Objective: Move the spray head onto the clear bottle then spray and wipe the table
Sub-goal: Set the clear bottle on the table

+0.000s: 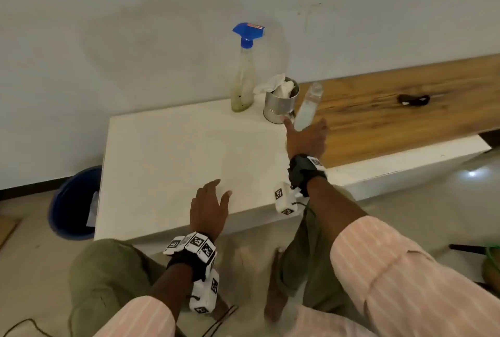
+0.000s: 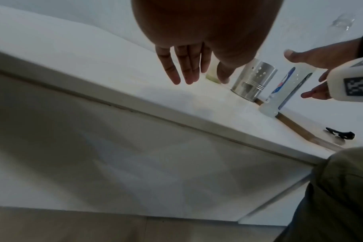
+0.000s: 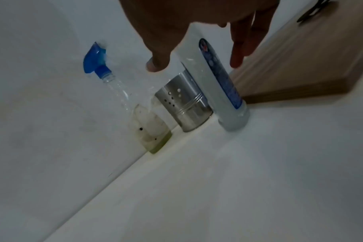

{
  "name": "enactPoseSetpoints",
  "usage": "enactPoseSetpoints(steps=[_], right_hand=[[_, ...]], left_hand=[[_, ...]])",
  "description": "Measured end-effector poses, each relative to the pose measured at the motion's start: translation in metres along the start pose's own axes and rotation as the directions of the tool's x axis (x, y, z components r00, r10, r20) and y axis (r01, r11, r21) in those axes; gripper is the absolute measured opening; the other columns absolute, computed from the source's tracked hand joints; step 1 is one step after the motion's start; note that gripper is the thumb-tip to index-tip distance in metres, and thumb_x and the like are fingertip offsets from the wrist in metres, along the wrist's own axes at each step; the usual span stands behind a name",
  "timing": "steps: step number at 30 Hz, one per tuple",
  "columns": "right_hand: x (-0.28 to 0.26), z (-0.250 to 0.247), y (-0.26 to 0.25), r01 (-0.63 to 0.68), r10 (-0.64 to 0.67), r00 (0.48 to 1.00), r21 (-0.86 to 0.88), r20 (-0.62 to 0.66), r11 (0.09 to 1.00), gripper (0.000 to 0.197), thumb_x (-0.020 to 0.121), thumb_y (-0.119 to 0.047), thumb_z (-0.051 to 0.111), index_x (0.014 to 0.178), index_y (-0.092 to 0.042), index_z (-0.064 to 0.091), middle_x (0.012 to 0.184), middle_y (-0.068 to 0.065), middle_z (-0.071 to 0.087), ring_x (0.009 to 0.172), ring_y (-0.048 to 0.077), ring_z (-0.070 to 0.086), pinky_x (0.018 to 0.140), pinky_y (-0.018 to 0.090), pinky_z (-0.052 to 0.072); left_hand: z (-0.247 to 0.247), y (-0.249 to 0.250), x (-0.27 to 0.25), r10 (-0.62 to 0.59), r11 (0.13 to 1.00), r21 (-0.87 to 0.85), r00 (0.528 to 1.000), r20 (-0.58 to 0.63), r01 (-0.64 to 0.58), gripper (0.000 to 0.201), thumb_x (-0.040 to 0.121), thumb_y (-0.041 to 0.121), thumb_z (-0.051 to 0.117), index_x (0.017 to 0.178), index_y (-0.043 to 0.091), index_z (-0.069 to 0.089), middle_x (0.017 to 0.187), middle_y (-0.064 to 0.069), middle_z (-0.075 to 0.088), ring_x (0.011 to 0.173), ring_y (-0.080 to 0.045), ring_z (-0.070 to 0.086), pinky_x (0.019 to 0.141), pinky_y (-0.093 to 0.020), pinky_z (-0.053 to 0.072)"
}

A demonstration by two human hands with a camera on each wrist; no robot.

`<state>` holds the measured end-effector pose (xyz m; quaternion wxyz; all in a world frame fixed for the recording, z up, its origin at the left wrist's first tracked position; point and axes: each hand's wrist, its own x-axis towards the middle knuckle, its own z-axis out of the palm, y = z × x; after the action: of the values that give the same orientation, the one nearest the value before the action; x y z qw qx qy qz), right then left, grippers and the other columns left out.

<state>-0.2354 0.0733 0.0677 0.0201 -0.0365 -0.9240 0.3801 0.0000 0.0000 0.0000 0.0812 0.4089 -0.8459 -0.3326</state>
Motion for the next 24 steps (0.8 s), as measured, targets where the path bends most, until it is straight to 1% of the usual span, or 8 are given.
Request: enactPoseSetpoints(steps=[3, 6, 9, 12, 16, 19, 21, 24], right_hand=[[0.014, -0.002, -0.011, -0.016, 0.015, 0.996, 0.013, 0.086, 1.0, 0.091, 0.074, -0.068, 0.063, 0.132, -0.003, 0.038, 0.127, 0.018, 0.055, 0.111, 0.037, 0.057, 0.087, 0.043, 0.047], [0.018, 0.003, -0.011, 0.006, -0.013, 0.994, 0.062, 0.104, 0.998, 0.066, 0.081, -0.048, 0.068, 0.122, -0.001, 0.045, 0.117, 0.018, 0.061, 0.105, 0.037, 0.061, 0.082, 0.04, 0.05], [0.004, 0.009, -0.011, 0.035, -0.051, 0.989, 0.118, 0.136, 0.992, 0.053, 0.075, -0.036, 0.072, 0.11, -0.002, 0.052, 0.105, 0.016, 0.066, 0.093, 0.036, 0.065, 0.075, 0.039, 0.055], [-0.029, 0.018, -0.014, 0.106, -0.136, 0.969, 0.147, 0.206, 0.983, 0.049, 0.068, -0.038, 0.072, 0.101, -0.005, 0.057, 0.091, 0.013, 0.071, 0.084, 0.032, 0.067, 0.073, 0.039, 0.057], [-0.086, 0.033, -0.028, 0.231, -0.273, 0.884, 0.155, 0.378, 0.961, 0.046, 0.075, -0.037, 0.073, 0.104, -0.005, 0.057, 0.096, 0.012, 0.07, 0.086, 0.029, 0.066, 0.071, 0.033, 0.053], [-0.129, 0.046, -0.043, 0.326, -0.376, 0.79, 0.187, 0.484, 0.927, 0.046, 0.077, -0.037, 0.074, 0.107, -0.006, 0.056, 0.099, 0.011, 0.069, 0.088, 0.028, 0.067, 0.072, 0.034, 0.055], [-0.152, 0.057, -0.052, 0.396, -0.435, 0.722, 0.194, 0.538, 0.898, 0.047, 0.077, -0.038, 0.073, 0.107, -0.006, 0.055, 0.098, 0.011, 0.069, 0.086, 0.027, 0.067, 0.067, 0.03, 0.05], [-0.178, 0.07, -0.063, 0.466, -0.482, 0.653, 0.193, 0.584, 0.864, 0.048, 0.078, -0.04, 0.072, 0.106, -0.006, 0.053, 0.097, 0.011, 0.069, 0.085, 0.028, 0.066, 0.063, 0.027, 0.042]], left_hand=[[-0.002, -0.001, 0.007, -0.034, 0.998, -0.046, 0.999, -0.009, 0.033, 0.047, 0.094, 0.045, 0.051, 0.136, 0.025, 0.046, 0.134, 0.0, 0.055, 0.126, -0.018, 0.05, 0.105, -0.041, 0.041], [-0.007, -0.003, 0.013, -0.069, 0.995, -0.067, 0.997, -0.017, 0.068, 0.048, 0.093, 0.046, 0.052, 0.135, 0.024, 0.046, 0.133, 0.0, 0.056, 0.126, -0.018, 0.051, 0.105, -0.039, 0.04], [-0.013, -0.008, 0.02, -0.101, 0.993, -0.07, 0.994, -0.043, 0.097, 0.051, 0.093, 0.046, 0.052, 0.136, 0.02, 0.046, 0.134, -0.002, 0.056, 0.127, -0.02, 0.049, 0.104, -0.037, 0.039], [-0.021, -0.013, 0.024, -0.175, 0.983, -0.058, 0.984, -0.027, 0.174, 0.056, 0.092, 0.046, 0.053, 0.138, 0.016, 0.043, 0.138, -0.006, 0.053, 0.131, -0.024, 0.046, 0.105, -0.039, 0.037], [-0.034, -0.021, 0.021, -0.257, 0.966, -0.044, 0.966, -0.037, 0.255, 0.054, 0.092, 0.045, 0.054, 0.135, 0.015, 0.046, 0.137, -0.006, 0.054, 0.129, -0.026, 0.046, 0.103, -0.04, 0.039], [-0.046, -0.03, 0.016, -0.267, 0.964, -0.006, 0.962, -0.055, 0.267, 0.036, 0.09, 0.047, 0.055, 0.111, 0.017, 0.062, 0.111, -0.003, 0.069, 0.106, -0.026, 0.061, 0.087, -0.036, 0.049], [-0.054, -0.036, 0.014, -0.286, 0.958, 0.033, 0.958, -0.025, 0.286, 0.032, 0.089, 0.048, 0.056, 0.094, 0.018, 0.067, 0.095, -0.004, 0.073, 0.093, -0.027, 0.065, 0.077, -0.033, 0.05], [-0.062, -0.044, 0.01, -0.284, 0.958, 0.056, 0.958, 0.039, 0.282, 0.03, 0.088, 0.045, 0.057, 0.092, 0.018, 0.07, 0.093, -0.003, 0.074, 0.093, -0.028, 0.066, 0.078, -0.034, 0.052]])
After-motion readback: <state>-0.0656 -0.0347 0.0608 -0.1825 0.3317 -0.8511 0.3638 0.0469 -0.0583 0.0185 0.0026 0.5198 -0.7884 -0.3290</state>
